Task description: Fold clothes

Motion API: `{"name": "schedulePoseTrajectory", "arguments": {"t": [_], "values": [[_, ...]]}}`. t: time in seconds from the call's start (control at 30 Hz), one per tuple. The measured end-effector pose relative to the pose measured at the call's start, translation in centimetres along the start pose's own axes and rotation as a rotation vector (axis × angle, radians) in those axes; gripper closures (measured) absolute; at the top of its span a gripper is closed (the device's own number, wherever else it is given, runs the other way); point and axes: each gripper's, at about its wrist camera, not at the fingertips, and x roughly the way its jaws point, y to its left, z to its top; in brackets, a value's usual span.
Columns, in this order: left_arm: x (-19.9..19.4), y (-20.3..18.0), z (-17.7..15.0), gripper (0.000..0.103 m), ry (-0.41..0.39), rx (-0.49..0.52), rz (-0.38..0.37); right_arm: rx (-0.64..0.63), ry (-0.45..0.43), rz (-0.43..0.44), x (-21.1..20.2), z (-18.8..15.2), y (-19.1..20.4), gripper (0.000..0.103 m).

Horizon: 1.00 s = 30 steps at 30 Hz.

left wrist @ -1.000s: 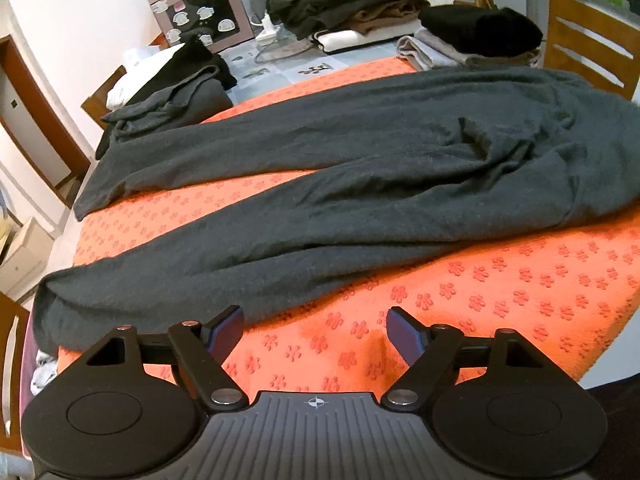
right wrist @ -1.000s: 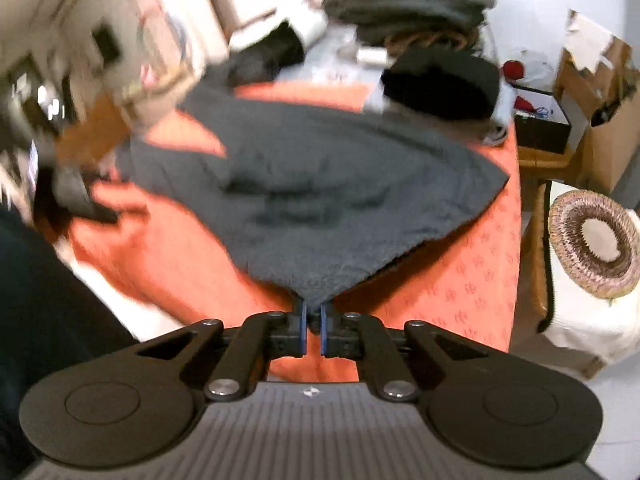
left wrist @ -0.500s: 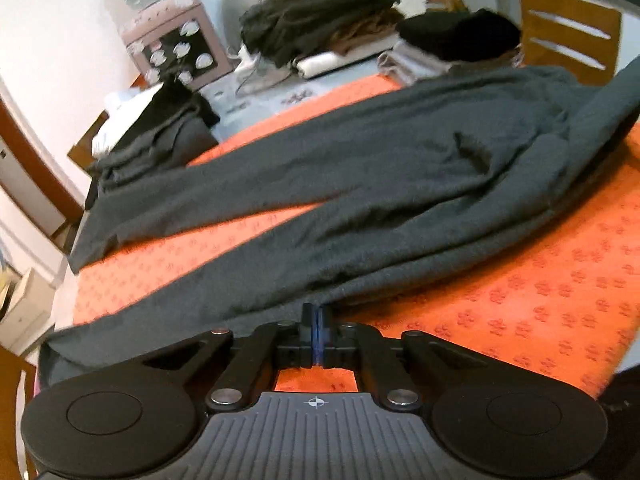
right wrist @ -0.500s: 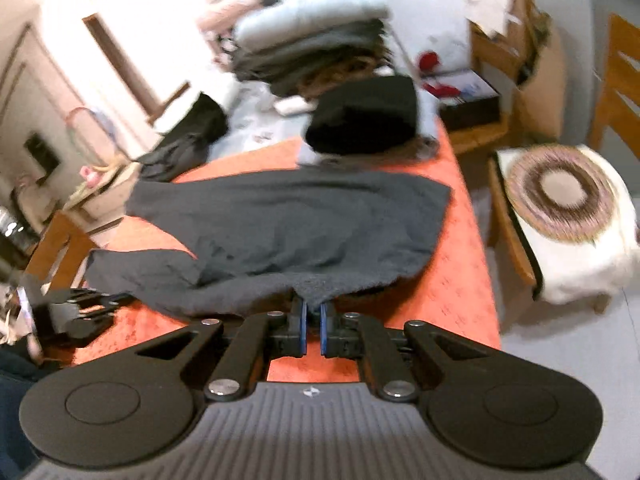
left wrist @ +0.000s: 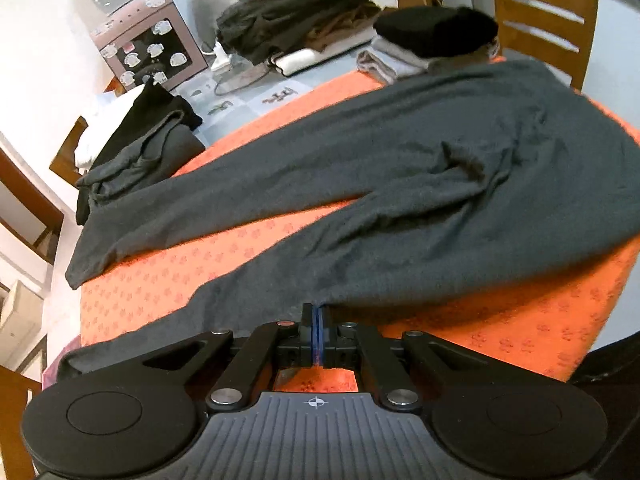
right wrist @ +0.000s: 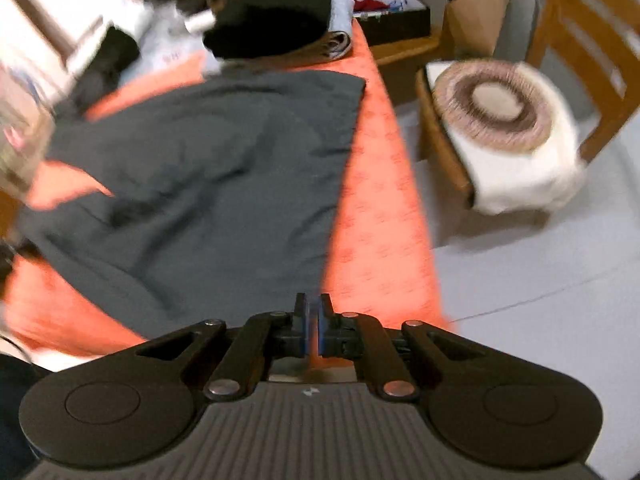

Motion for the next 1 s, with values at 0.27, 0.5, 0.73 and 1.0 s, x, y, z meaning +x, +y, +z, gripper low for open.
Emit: {"name": "schedulePoseTrajectory", "arguments": {"t": [0.27,0.5,0.73,1.0], "values": [[0.2,-1.4,-1.4,0.081,-0.021,0.067,0.054,-0.327,-0.086,-0.007,-0.3,-3.0,2.8,0.092],[-0.1,-2.4,-2.5,0.051,-0.044,0.124,0.049,-0.56,-0.104,0.052,-0.4,-6.1,5.7,0.06],[0.6,-3.0,-4.1,0.045,-0.013,0.187,0.094,-0.67,-0.078,0.023,1.2,-8.5,6.8,0.056],[2.4,-2.3,-4.0,0.083,-0.032,0.174,0.199,-0.805,-0.163,-0.003,1.7,-10.3,8.3,0.056]]}}
